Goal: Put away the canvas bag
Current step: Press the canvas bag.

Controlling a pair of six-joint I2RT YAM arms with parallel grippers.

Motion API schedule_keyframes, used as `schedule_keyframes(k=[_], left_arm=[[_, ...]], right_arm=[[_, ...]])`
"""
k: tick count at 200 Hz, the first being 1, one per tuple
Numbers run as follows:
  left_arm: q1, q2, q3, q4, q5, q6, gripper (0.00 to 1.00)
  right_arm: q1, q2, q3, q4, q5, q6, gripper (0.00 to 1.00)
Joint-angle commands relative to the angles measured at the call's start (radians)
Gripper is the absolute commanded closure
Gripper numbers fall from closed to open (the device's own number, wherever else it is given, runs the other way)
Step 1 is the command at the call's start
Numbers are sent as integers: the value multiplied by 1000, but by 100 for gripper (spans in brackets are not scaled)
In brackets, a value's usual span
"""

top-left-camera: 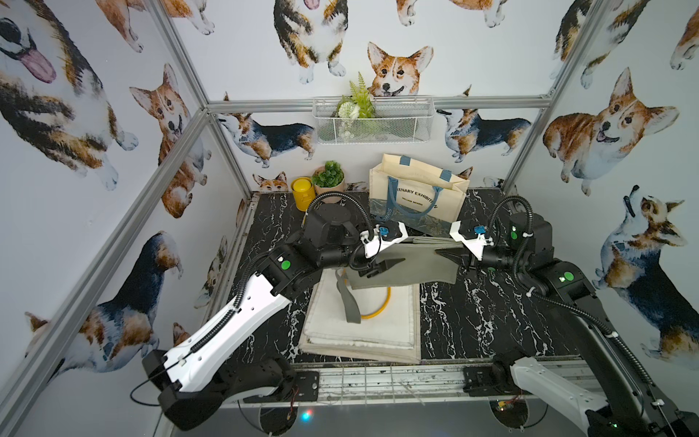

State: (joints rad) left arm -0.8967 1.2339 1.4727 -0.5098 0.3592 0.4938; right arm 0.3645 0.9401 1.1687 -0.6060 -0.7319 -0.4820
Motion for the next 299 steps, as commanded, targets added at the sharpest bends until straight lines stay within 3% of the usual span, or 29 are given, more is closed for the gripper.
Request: schedule_keyframes(k=[1,41,54,65,90,104,124,142,164,214,230,258,272,277,290,299], left_arm=[[-83,89,97,30,-42,49,22],[-120,216,196,7,-121,84,20],[-118,239,219,-19,-127,102,25],[-119,256,235,-43,-126,117,37],[-112,264,243,-38,-125,118,83],[-99,250,225,-7,-107,105,100],[-78,229,198,37,-79,89,100],[-60,211,184,65,-58,81,100],[-42,162,131,155,-37,75,100],[80,27,-28,466,68,-101,100],[124,-10,-77,559,96,-166,100],[155,-30,-83,493,80,-148,100],[160,-26,-81,422,21,-119,100],[159,-25,-80,391,5,-104,90],[159,-16,-69,323,-28,-71,41],[143,-8,-49,281,-47,-46,26]], right_arm=[[1,20,54,-38,-22,-51,100],[2,31,94,-99,-22,-95,100],[2,23,93,-109,-16,-109,100],[2,12,87,-105,-10,-110,100],[2,-15,56,-89,6,-112,95],[2,-28,36,-89,8,-112,91],[2,-42,9,-81,2,-99,87],[1,-61,-30,-50,9,-75,68],[1,-85,-102,-10,14,-39,58],[-9,-117,-245,119,-19,80,54],[-16,-121,-268,148,0,91,60],[-44,-120,-258,195,4,87,100],[-60,-109,-221,170,40,50,100],[-67,-101,-199,140,46,16,100],[-79,-65,-131,31,89,-87,100],[-79,-31,-71,-65,120,-168,100]])
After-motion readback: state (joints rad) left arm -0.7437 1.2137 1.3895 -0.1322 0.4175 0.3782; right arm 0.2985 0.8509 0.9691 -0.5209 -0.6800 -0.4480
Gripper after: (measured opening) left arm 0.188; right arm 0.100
